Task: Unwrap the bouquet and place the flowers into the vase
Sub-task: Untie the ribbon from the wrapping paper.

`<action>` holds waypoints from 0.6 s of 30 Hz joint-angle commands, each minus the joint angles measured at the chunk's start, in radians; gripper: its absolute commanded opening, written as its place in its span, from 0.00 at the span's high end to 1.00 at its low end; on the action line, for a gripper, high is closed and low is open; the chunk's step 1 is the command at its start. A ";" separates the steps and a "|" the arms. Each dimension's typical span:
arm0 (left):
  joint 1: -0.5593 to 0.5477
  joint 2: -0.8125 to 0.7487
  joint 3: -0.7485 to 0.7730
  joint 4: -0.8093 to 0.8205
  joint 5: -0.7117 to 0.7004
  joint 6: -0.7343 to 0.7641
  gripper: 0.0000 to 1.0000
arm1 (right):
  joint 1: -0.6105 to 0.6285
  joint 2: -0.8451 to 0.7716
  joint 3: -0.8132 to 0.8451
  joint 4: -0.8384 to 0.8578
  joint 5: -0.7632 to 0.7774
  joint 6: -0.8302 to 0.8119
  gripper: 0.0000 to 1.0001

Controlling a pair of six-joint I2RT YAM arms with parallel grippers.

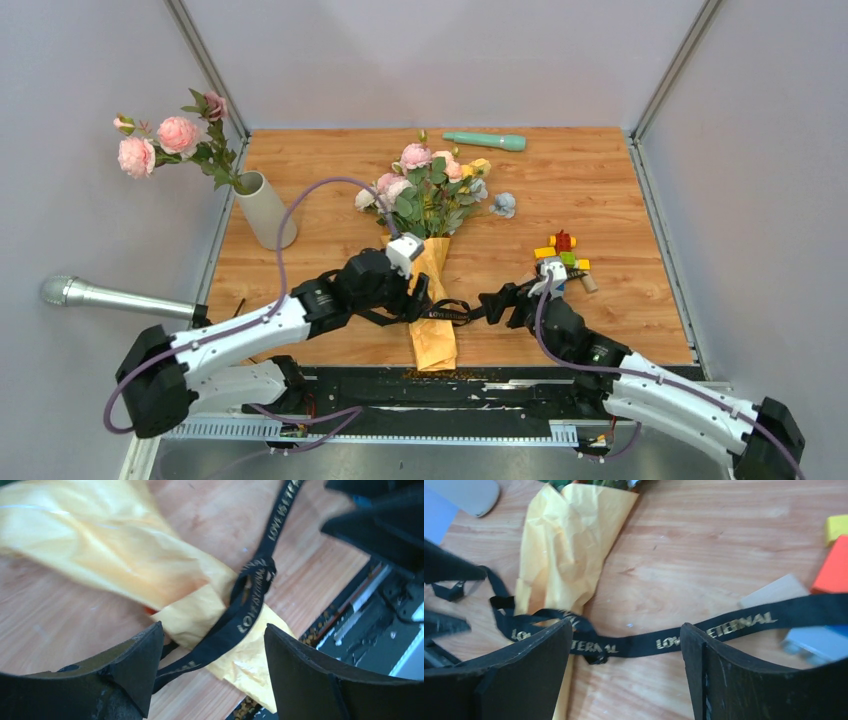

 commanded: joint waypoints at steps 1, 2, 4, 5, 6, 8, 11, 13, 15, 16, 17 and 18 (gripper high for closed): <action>-0.092 0.146 0.096 -0.006 0.043 0.142 0.18 | -0.214 0.019 0.004 0.079 -0.395 -0.192 0.20; -0.100 0.182 0.117 -0.009 0.040 0.158 0.18 | -0.247 0.043 0.010 0.096 -0.456 -0.209 0.20; -0.121 0.223 0.141 -0.011 0.025 0.176 0.18 | -0.291 0.098 0.022 0.142 -0.582 -0.232 0.19; -0.131 0.233 0.151 -0.015 0.021 0.180 0.19 | -0.308 0.142 0.027 0.176 -0.635 -0.236 0.18; -0.135 0.252 0.156 -0.017 0.004 0.188 0.19 | -0.321 0.176 0.030 0.210 -0.682 -0.236 0.17; -0.140 0.269 0.164 -0.023 -0.031 0.195 0.20 | -0.333 0.253 0.043 0.265 -0.738 -0.231 0.17; -0.148 0.277 0.159 -0.017 -0.048 0.198 0.26 | -0.334 0.351 0.061 0.335 -0.775 -0.223 0.18; -0.151 0.279 0.155 -0.015 -0.050 0.198 0.31 | -0.335 0.399 0.075 0.365 -0.795 -0.221 0.20; -0.152 0.276 0.147 -0.014 -0.051 0.198 0.36 | -0.335 0.438 0.091 0.379 -0.815 -0.224 0.22; -0.153 0.272 0.144 -0.012 -0.054 0.196 0.40 | -0.335 0.452 0.099 0.380 -0.825 -0.226 0.23; -0.155 0.267 0.136 -0.007 -0.055 0.192 0.41 | -0.335 0.465 0.107 0.381 -0.832 -0.230 0.23; -0.156 0.264 0.131 -0.003 -0.053 0.189 0.43 | -0.335 0.479 0.111 0.382 -0.836 -0.234 0.23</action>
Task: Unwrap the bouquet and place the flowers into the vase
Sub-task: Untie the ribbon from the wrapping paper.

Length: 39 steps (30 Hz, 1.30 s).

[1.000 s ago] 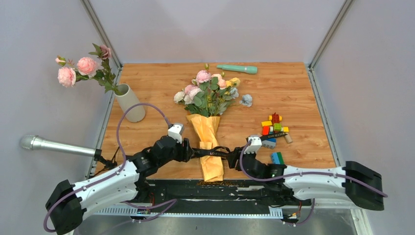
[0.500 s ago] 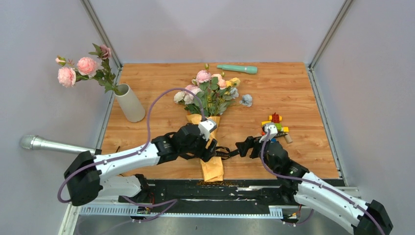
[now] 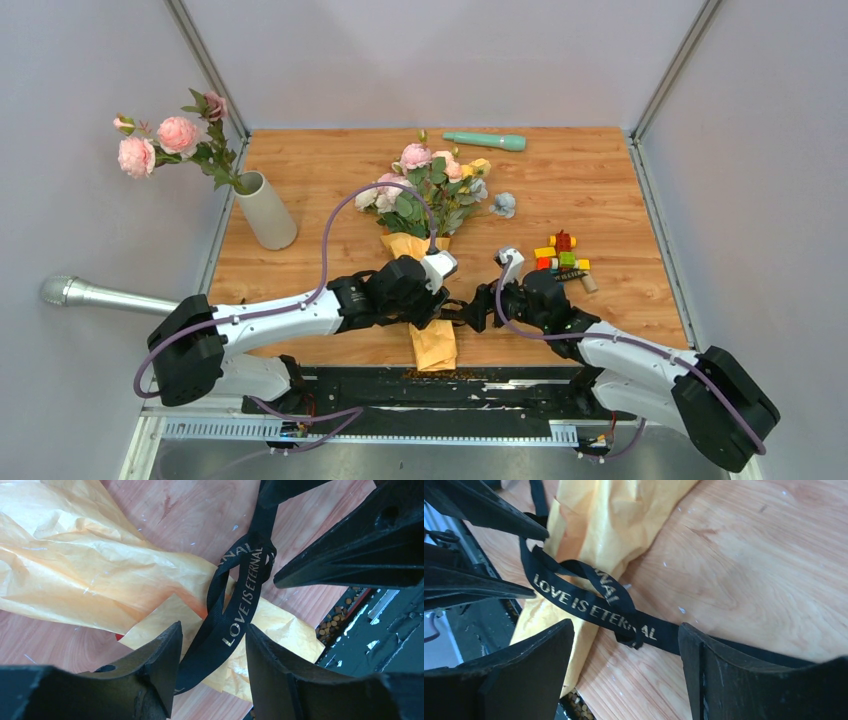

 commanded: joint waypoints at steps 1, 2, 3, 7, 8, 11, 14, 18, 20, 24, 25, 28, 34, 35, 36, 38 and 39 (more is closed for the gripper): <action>-0.011 -0.019 -0.004 0.037 -0.010 0.012 0.44 | -0.004 0.046 0.071 0.106 -0.081 -0.029 0.23; -0.011 -0.022 -0.015 0.049 -0.006 0.009 0.45 | -0.004 0.057 0.077 0.106 -0.083 -0.033 0.23; -0.012 -0.027 -0.020 0.055 0.000 0.005 0.46 | -0.004 0.071 0.086 0.105 -0.087 -0.036 0.24; -0.012 -0.026 -0.035 0.064 0.005 -0.005 0.49 | -0.004 0.128 0.120 0.102 -0.115 -0.048 0.27; -0.014 -0.025 -0.035 0.063 0.005 -0.006 0.49 | -0.003 0.143 0.128 0.101 -0.125 -0.048 0.29; -0.014 -0.025 -0.038 0.065 0.007 -0.012 0.50 | -0.004 0.189 0.152 0.107 -0.159 -0.048 0.35; -0.015 -0.029 -0.042 0.069 0.005 -0.016 0.58 | -0.004 0.222 0.161 0.124 -0.183 -0.042 0.42; -0.017 -0.032 -0.044 0.065 0.002 -0.017 0.70 | -0.003 0.249 0.171 0.124 -0.187 -0.039 0.55; -0.017 -0.034 -0.045 0.062 0.001 -0.017 0.75 | -0.002 0.253 0.174 0.121 -0.182 -0.036 0.66; -0.017 -0.050 -0.049 0.062 0.008 -0.027 0.86 | -0.003 0.248 0.168 0.119 -0.162 -0.026 0.83; -0.017 -0.053 -0.053 0.065 0.008 -0.029 0.89 | -0.003 0.245 0.162 0.118 -0.153 -0.023 0.87; -0.017 -0.074 -0.063 0.071 0.009 -0.041 0.99 | -0.004 0.231 0.151 0.112 -0.125 -0.013 0.94; -0.017 -0.120 -0.090 0.067 -0.019 -0.060 0.99 | -0.003 0.198 0.128 0.074 -0.040 0.011 1.00; -0.017 -0.131 -0.099 0.065 -0.024 -0.066 0.97 | -0.003 0.192 0.124 0.063 -0.018 0.018 1.00; -0.017 -0.137 -0.104 0.065 -0.034 -0.069 0.95 | -0.004 0.186 0.120 0.051 0.002 0.025 1.00; -0.018 -0.152 -0.120 0.066 -0.047 -0.076 0.95 | -0.003 0.176 0.114 0.033 0.037 0.036 1.00; -0.017 -0.164 -0.132 0.066 -0.058 -0.082 0.94 | -0.003 0.170 0.109 0.025 0.057 0.040 1.00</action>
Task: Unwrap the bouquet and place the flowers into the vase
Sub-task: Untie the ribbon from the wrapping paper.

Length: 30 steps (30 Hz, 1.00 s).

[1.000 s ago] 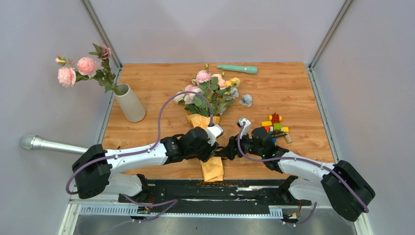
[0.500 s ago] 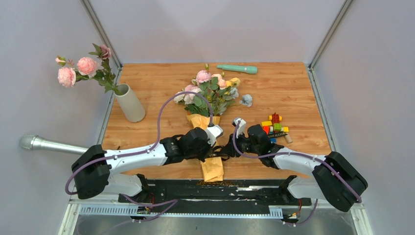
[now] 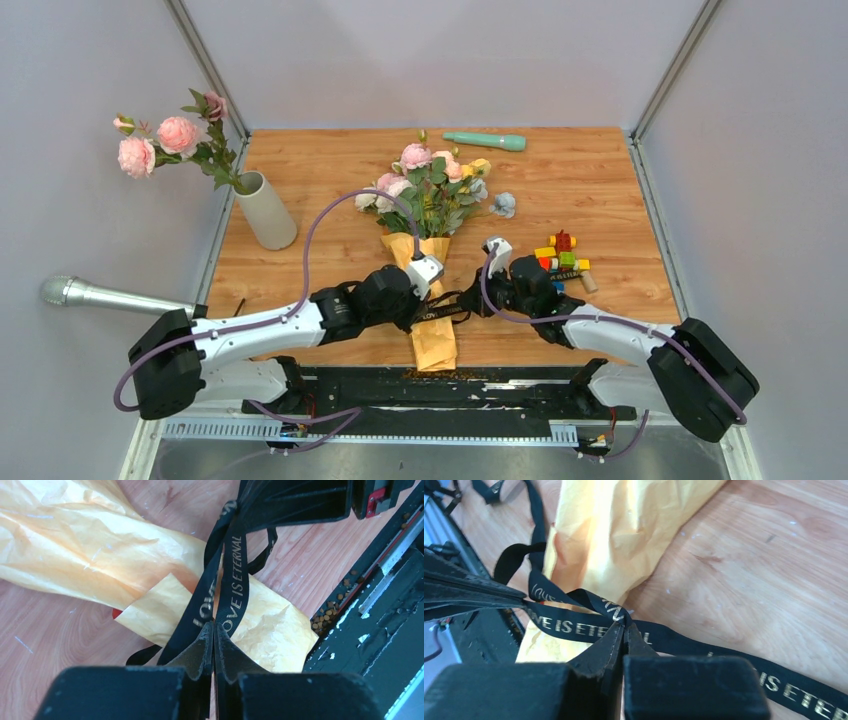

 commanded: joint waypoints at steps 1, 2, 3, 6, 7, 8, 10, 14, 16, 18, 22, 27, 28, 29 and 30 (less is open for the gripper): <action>-0.004 -0.052 -0.039 0.015 -0.047 -0.032 0.94 | -0.004 -0.036 -0.023 -0.036 0.112 0.039 1.00; -0.004 -0.063 -0.044 0.016 -0.056 -0.038 0.94 | -0.004 -0.040 -0.027 -0.042 0.122 0.042 1.00; -0.004 -0.070 -0.056 0.018 -0.060 -0.041 0.94 | -0.004 -0.042 -0.029 -0.048 0.130 0.045 1.00; -0.005 -0.103 -0.078 0.017 -0.084 -0.053 0.99 | -0.003 -0.049 -0.038 -0.069 0.161 0.057 1.00; -0.006 -0.110 -0.090 0.016 -0.091 -0.056 1.00 | -0.004 -0.053 -0.040 -0.079 0.178 0.064 1.00; -0.005 -0.131 -0.095 0.015 -0.110 -0.063 1.00 | -0.004 -0.058 -0.043 -0.092 0.195 0.071 1.00; -0.004 -0.156 -0.115 0.011 -0.145 -0.077 1.00 | -0.003 -0.073 -0.052 -0.114 0.231 0.095 1.00; 0.021 -0.205 -0.155 -0.019 -0.211 -0.119 1.00 | -0.004 -0.113 -0.073 -0.163 0.320 0.137 1.00; 0.065 -0.231 -0.184 -0.027 -0.201 -0.148 1.00 | -0.004 -0.138 -0.086 -0.189 0.368 0.157 1.00; 0.121 -0.262 -0.219 -0.021 -0.172 -0.177 1.00 | -0.004 -0.161 -0.099 -0.217 0.406 0.177 1.00; 0.224 -0.339 -0.281 -0.024 -0.138 -0.251 1.00 | -0.003 -0.197 -0.130 -0.251 0.453 0.224 1.00; 0.278 -0.407 -0.375 -0.031 -0.139 -0.352 1.00 | -0.004 -0.221 -0.183 -0.255 0.484 0.301 1.00; 0.285 -0.423 -0.383 -0.033 -0.144 -0.376 1.00 | -0.004 -0.225 -0.190 -0.254 0.484 0.309 1.00; 0.287 -0.430 -0.393 -0.040 -0.145 -0.382 1.00 | -0.004 -0.230 -0.195 -0.255 0.484 0.313 1.00; 0.290 -0.442 -0.396 -0.043 -0.145 -0.391 1.00 | -0.004 -0.238 -0.199 -0.259 0.483 0.313 1.00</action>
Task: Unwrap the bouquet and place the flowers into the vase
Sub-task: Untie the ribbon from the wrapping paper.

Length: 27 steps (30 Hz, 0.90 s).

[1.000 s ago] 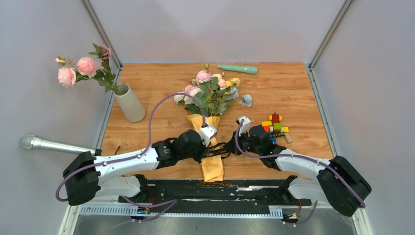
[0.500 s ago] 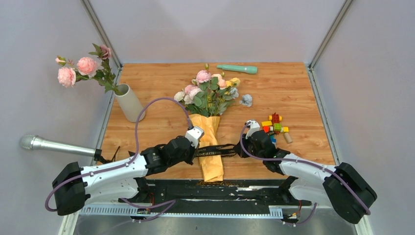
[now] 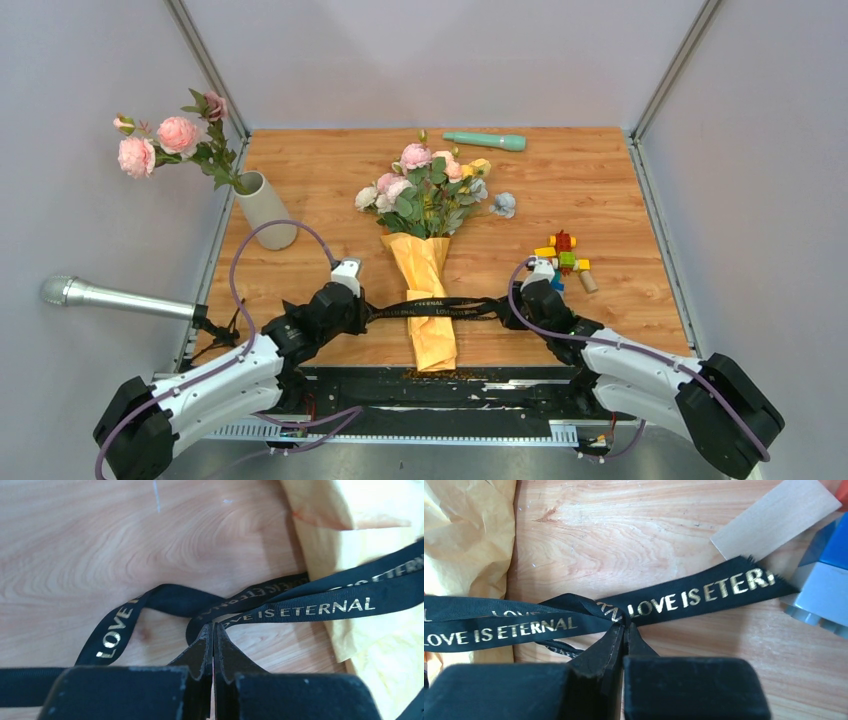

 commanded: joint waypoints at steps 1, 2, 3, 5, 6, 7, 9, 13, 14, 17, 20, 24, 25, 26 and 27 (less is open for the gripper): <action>0.016 -0.049 -0.024 -0.002 0.000 -0.094 1.00 | -0.004 -0.029 -0.031 -0.025 0.040 0.053 1.00; 0.017 -0.053 -0.024 -0.002 0.006 -0.091 1.00 | -0.004 -0.039 -0.031 -0.027 0.036 0.047 1.00; 0.017 -0.058 -0.019 -0.003 0.010 -0.080 1.00 | -0.004 -0.055 -0.029 -0.028 0.026 0.036 1.00; 0.017 -0.056 0.003 -0.007 0.033 -0.047 0.97 | -0.004 -0.091 -0.020 -0.043 0.010 0.012 0.93; 0.017 -0.053 0.015 -0.016 0.056 -0.033 0.87 | -0.003 -0.113 -0.012 -0.058 0.005 -0.002 0.87; 0.017 -0.042 0.043 -0.022 0.067 -0.006 0.81 | -0.004 -0.136 -0.003 -0.077 0.003 -0.015 0.82; 0.017 -0.020 0.096 -0.049 0.102 0.035 0.61 | -0.004 -0.188 0.017 -0.134 0.002 -0.039 0.68; 0.015 0.027 0.178 -0.080 0.154 0.123 0.42 | -0.004 -0.287 0.049 -0.203 -0.010 -0.089 0.44; 0.015 0.037 0.203 -0.075 0.168 0.135 0.40 | -0.004 -0.308 0.059 -0.214 -0.017 -0.103 0.40; 0.001 0.087 0.247 -0.059 0.236 0.179 0.36 | -0.004 -0.347 0.091 -0.237 -0.047 -0.132 0.31; -0.102 0.144 0.303 -0.035 0.218 0.228 0.34 | -0.004 -0.341 0.114 -0.230 -0.090 -0.125 0.29; -0.251 0.244 0.379 -0.024 0.134 0.285 0.32 | -0.002 -0.262 0.126 -0.153 -0.196 -0.073 0.29; -0.268 0.262 0.388 -0.010 0.123 0.291 0.32 | 0.001 -0.233 0.128 -0.125 -0.224 -0.063 0.29; -0.297 0.296 0.404 -0.002 0.118 0.301 0.32 | 0.006 -0.202 0.129 -0.100 -0.245 -0.059 0.29; -0.310 0.313 0.410 0.015 0.103 0.304 0.32 | 0.017 -0.170 0.131 -0.053 -0.255 -0.058 0.28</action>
